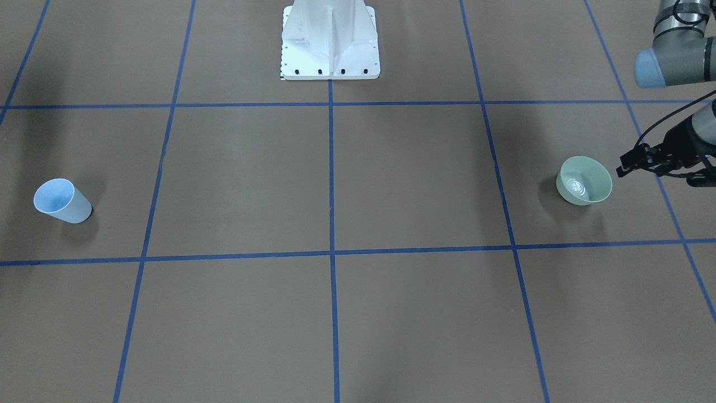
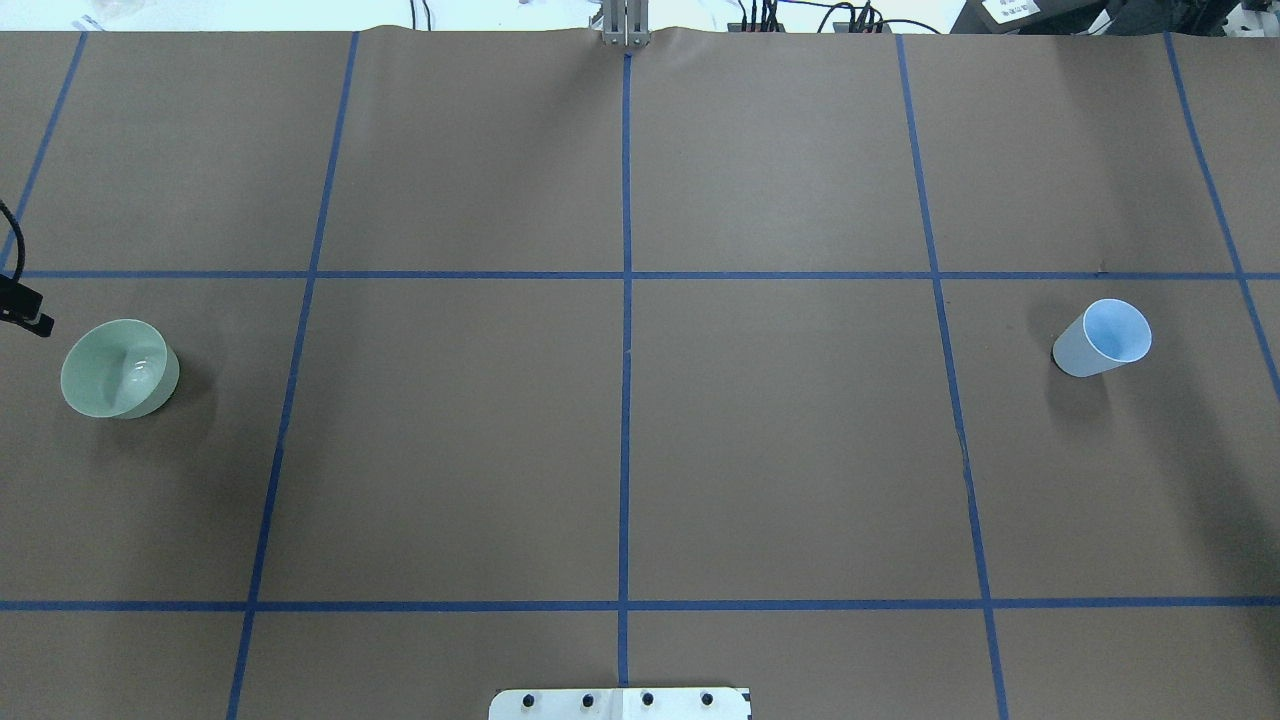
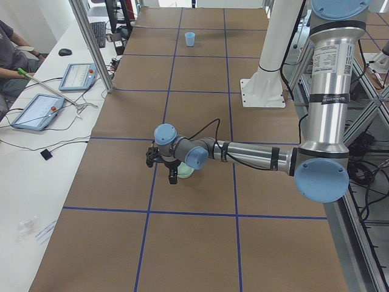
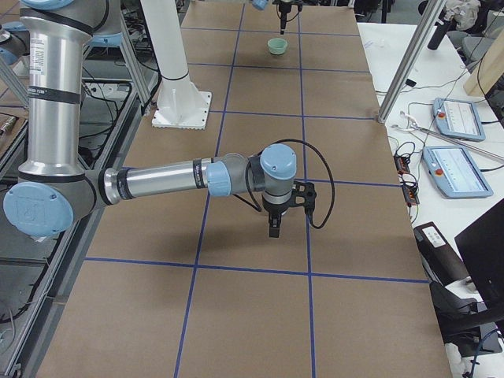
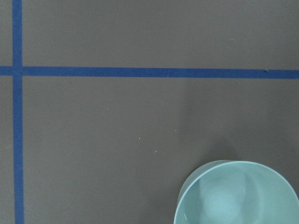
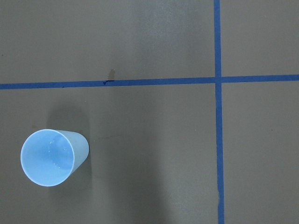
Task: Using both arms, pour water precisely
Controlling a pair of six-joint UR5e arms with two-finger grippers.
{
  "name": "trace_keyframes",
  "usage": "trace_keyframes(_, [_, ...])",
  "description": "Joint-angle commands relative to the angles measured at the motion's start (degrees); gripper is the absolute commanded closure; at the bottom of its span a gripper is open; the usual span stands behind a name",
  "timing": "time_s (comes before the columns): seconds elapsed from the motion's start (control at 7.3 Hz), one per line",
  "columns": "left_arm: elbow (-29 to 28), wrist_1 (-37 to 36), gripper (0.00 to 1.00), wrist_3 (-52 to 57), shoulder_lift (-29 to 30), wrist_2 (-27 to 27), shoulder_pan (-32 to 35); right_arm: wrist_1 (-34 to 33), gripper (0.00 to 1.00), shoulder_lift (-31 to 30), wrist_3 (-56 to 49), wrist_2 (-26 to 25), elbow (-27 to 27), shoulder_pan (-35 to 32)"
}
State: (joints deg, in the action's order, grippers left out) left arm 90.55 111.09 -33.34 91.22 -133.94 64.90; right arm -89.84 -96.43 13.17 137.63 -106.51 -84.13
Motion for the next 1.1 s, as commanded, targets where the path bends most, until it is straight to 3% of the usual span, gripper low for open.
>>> trace_keyframes(0.0, [-4.8,4.7,0.02,-0.7,1.1,0.0,-2.3,0.0,0.00,0.0,0.0,0.0,0.1,0.0])
trace_keyframes(0.14, [-6.7,8.1,0.10,-0.8,1.2,-0.2,-2.9,0.0,0.00,0.0,0.0,0.0,0.1,0.0])
trace_keyframes(0.27, [-7.0,8.5,0.44,-0.9,1.1,-0.4,-3.2,0.0,0.00,0.1,0.0,0.0,0.2,0.0])
trace_keyframes(0.41, [-6.4,8.7,0.99,-0.9,1.3,-0.4,-3.2,0.0,0.00,0.2,0.0,0.2,0.1,0.0])
trace_keyframes(0.68, [-6.4,9.0,1.00,-0.8,1.3,-0.5,-3.2,0.0,0.00,0.3,0.0,2.2,0.0,0.0])
trace_keyframes(0.82, [-5.1,8.5,1.00,-1.3,2.5,-3.8,-3.2,0.1,0.00,0.4,-0.2,2.1,-0.2,0.0])
trace_keyframes(0.96, [-4.4,8.0,1.00,-7.3,6.9,-11.8,-3.2,0.1,0.00,0.4,-0.3,2.1,-0.2,0.0])
